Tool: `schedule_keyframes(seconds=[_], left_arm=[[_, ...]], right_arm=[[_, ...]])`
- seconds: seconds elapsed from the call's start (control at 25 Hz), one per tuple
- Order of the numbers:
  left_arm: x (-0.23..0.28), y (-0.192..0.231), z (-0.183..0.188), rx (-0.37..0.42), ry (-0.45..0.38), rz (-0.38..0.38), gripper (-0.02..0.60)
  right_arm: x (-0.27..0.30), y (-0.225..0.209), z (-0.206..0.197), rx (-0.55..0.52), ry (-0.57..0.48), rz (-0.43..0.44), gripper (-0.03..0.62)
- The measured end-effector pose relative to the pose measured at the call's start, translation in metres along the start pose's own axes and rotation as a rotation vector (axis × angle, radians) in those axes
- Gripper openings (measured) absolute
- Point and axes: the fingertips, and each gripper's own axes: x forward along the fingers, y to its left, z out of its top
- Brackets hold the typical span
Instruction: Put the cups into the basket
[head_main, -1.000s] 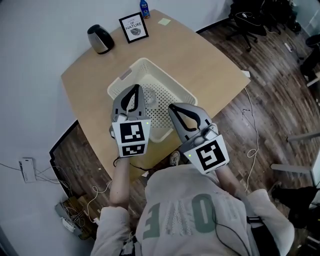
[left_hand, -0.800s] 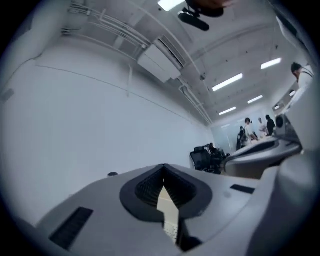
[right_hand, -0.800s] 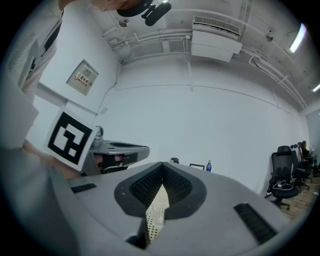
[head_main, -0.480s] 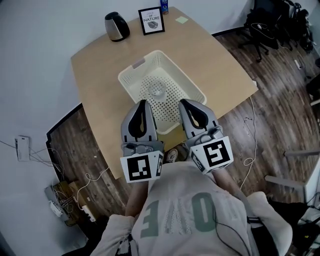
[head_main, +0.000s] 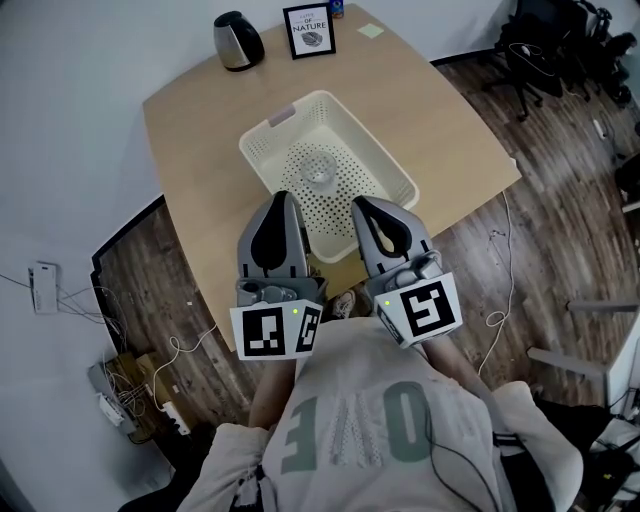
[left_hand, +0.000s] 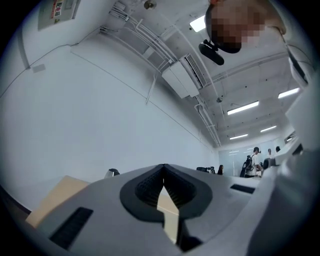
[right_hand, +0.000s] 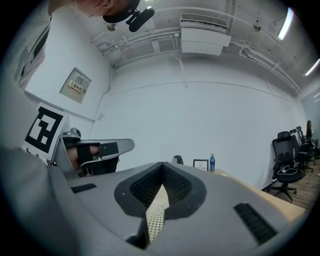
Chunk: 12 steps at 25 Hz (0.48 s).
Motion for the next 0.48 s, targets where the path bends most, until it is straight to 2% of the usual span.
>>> schedule_keyframes(seconds=[0.2,0.48], left_arm=[[0.0006,0.005,0.0033,-0.085,-0.033,-0.02,0.008],[0.0024,0.0088,0.0036,-0.057,-0.028,-0.016,0.008]], right_arm=[[0.0011,-0.0022,0.0001,0.001,0.0,-0.011,-0.002],[0.0029,-0.0011,-0.0014,-0.001,0.011,-0.017,-0.002]])
